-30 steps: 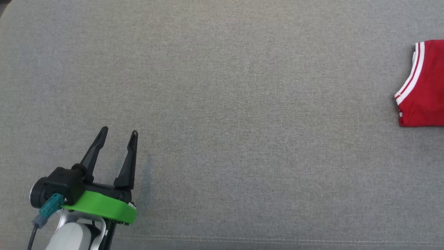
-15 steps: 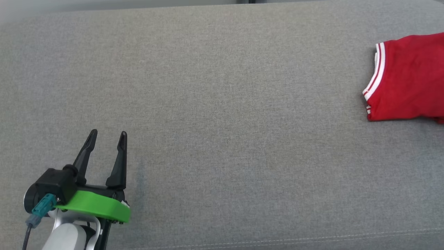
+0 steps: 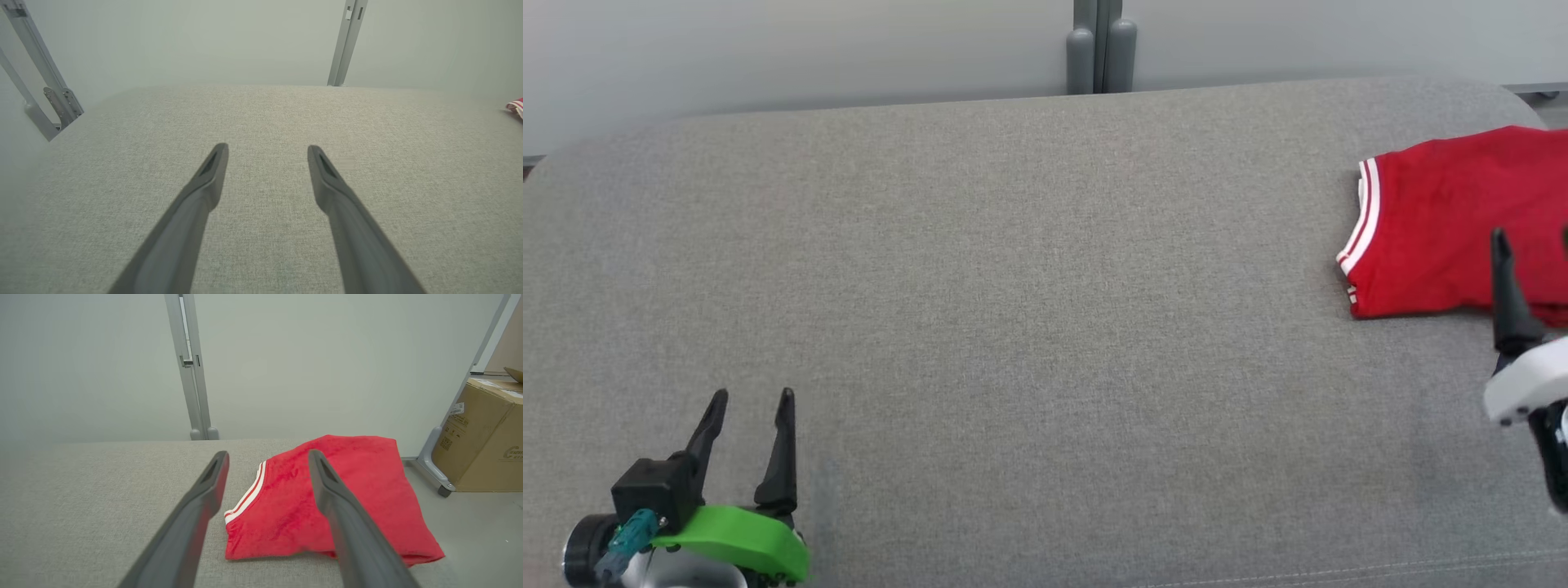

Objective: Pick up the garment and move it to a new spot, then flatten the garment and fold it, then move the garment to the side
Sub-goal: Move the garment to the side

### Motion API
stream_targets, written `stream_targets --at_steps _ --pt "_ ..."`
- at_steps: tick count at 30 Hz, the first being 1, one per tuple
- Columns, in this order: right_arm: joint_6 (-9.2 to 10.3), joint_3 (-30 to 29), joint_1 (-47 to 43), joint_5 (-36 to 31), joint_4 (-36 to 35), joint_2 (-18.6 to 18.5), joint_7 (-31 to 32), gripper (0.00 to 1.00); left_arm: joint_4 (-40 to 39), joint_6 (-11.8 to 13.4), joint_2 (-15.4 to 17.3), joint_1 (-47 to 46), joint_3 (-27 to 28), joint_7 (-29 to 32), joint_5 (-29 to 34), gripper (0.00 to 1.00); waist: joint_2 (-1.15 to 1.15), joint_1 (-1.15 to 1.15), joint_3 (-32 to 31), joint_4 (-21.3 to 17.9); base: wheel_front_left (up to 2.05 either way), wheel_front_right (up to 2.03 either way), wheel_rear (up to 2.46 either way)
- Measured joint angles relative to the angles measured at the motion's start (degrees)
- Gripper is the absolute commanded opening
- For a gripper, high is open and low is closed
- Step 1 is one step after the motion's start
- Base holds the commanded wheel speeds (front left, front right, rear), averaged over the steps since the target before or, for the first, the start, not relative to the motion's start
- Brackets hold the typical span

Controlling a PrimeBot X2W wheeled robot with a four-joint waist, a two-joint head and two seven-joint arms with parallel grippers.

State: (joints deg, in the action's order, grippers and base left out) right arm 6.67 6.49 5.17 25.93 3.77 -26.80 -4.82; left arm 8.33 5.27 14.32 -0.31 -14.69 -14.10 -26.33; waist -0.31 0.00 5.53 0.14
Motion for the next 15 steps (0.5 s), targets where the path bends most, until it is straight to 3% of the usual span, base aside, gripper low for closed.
stream_targets --at_steps 9,15 --pt "0.49 2.4 -11.0 -5.4 1.7 6.7 -7.8 1.00 2.3 0.8 0.7 2.9 2.7 -0.1 2.1 1.00 0.00 0.00 -2.0 0.9 0.00 0.00 0.00" --pt "0.52 2.5 -15.5 -7.4 3.3 9.8 -8.3 1.00 2.9 0.8 0.5 4.5 3.3 -0.1 2.6 1.00 0.00 0.00 -3.6 1.5 0.00 0.00 0.00"
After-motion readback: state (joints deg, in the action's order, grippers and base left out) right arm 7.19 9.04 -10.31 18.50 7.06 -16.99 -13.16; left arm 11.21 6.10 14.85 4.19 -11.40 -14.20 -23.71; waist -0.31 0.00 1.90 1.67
